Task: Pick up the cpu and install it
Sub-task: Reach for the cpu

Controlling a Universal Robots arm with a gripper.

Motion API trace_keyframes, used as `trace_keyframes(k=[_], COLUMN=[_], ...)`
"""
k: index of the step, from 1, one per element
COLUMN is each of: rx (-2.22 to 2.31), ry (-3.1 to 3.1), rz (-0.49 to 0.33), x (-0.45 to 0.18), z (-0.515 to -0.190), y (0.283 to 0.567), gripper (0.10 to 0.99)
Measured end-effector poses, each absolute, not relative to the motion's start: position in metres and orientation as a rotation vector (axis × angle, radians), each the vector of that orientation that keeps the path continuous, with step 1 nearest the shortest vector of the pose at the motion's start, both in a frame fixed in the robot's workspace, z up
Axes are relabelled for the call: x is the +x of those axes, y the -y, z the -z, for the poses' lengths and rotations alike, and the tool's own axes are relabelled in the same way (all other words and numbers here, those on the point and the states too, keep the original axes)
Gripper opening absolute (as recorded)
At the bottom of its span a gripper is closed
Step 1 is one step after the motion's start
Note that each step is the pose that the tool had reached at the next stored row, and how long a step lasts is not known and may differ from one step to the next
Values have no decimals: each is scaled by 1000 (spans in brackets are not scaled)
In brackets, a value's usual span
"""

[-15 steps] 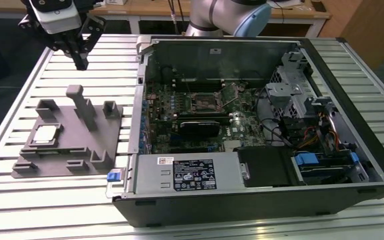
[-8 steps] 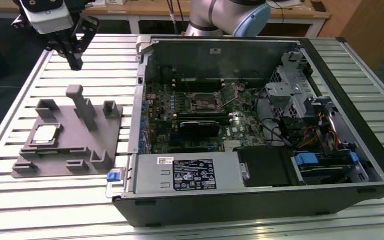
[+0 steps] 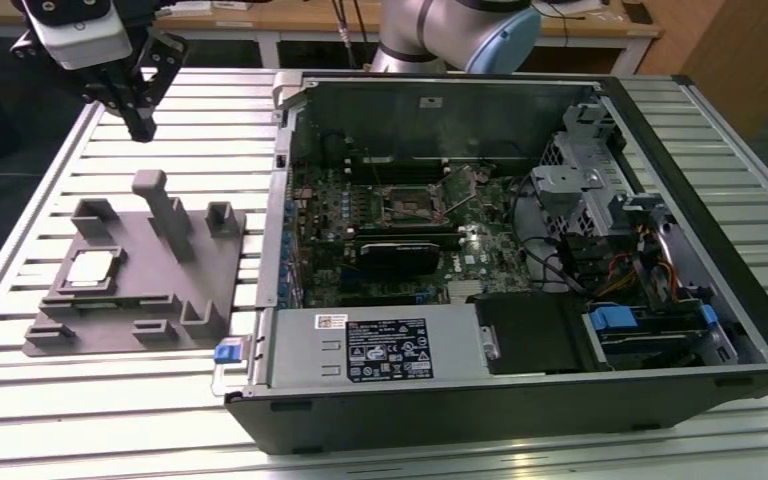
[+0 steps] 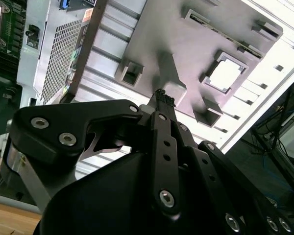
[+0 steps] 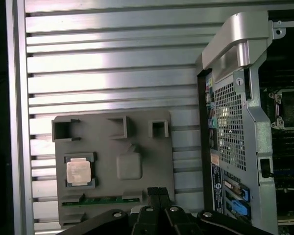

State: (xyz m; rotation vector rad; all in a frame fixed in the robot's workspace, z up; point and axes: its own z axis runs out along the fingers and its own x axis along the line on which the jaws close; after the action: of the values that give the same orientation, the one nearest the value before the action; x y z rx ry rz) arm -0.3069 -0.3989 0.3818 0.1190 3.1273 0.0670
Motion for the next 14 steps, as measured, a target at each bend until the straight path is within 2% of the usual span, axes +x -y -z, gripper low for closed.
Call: trace_keyframes(k=[14], rx=[119], ry=[-3132], rz=[-67], x=[-317], z=[-381], y=[399], gripper=[106])
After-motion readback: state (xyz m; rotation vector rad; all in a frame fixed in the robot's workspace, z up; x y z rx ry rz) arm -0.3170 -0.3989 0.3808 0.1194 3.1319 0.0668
